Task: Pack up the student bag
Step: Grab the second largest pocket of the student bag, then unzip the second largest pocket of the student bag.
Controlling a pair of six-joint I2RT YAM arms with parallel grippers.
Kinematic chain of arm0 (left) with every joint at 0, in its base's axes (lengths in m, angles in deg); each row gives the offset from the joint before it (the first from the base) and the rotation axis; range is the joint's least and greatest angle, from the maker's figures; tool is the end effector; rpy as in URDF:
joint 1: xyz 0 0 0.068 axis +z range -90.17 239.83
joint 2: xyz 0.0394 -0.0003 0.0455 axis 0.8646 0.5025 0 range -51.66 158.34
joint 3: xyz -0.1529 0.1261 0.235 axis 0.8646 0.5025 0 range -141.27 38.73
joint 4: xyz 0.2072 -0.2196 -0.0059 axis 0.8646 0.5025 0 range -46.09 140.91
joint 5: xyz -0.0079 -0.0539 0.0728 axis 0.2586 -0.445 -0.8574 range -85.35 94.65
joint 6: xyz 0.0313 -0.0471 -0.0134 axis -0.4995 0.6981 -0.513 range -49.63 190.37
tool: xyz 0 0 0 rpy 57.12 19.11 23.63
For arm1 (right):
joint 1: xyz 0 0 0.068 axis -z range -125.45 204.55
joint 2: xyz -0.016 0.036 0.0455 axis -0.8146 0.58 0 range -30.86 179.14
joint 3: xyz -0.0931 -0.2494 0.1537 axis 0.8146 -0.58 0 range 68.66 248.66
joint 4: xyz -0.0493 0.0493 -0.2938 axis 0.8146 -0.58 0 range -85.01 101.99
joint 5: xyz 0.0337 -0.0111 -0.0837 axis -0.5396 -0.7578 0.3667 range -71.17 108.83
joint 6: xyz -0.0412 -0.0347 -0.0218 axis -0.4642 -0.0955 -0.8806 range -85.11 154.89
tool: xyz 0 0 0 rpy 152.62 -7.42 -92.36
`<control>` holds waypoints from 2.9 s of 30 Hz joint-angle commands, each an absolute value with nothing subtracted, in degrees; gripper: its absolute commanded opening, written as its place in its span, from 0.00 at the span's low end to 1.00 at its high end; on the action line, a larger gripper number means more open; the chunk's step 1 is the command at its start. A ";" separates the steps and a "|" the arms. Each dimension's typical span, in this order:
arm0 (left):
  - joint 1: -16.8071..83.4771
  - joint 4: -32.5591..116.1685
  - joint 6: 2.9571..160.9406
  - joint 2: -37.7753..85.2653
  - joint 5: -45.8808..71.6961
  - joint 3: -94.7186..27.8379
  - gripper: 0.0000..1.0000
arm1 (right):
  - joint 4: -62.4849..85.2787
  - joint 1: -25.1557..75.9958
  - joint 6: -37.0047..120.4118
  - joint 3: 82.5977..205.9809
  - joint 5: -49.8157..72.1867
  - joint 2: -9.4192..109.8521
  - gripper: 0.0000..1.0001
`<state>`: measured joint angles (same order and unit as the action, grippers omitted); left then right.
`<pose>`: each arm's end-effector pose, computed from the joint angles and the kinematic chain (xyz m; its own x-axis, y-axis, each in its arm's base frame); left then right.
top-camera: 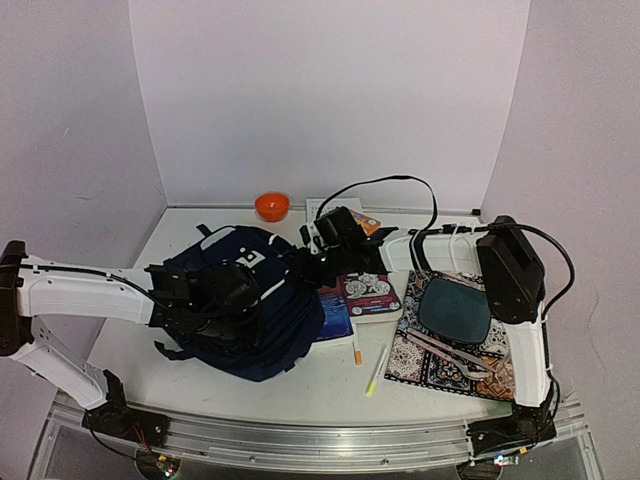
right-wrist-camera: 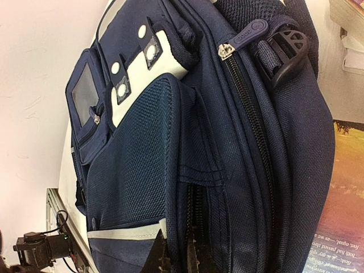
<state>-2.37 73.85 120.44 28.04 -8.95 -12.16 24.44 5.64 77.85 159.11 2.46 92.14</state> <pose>0.1518 -0.2670 0.2243 -0.8716 0.0550 -0.4871 0.2096 0.9401 -0.2688 0.3626 0.4336 0.2212 -0.7767 0.1042 -0.6212 -0.5026 0.4920 0.7109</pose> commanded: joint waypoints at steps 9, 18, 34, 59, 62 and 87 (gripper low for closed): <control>-8.27 78.83 131.34 30.51 -15.19 -10.64 0.25 | 29.21 5.16 77.68 160.06 2.33 90.58 0.00; -8.28 80.87 129.45 36.27 -21.10 -14.28 0.32 | 29.68 5.23 77.87 160.05 0.78 91.07 0.00; -7.95 81.99 129.24 44.46 -32.37 -20.00 0.28 | 30.89 5.11 80.73 156.76 -6.15 89.86 0.00; -0.73 85.09 127.12 37.12 -29.75 -12.32 0.00 | 30.30 6.84 79.40 151.32 -9.10 83.94 0.00; 2.48 87.29 126.41 33.84 -28.97 -9.52 0.00 | 29.53 8.05 78.22 150.36 -10.17 82.97 0.00; 12.83 90.23 115.76 24.00 -32.63 -8.65 0.00 | 12.15 14.39 59.81 158.31 -27.51 85.00 0.00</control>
<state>8.07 84.84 121.50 26.28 -23.90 -7.46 20.01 12.20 67.87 154.45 -18.85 86.45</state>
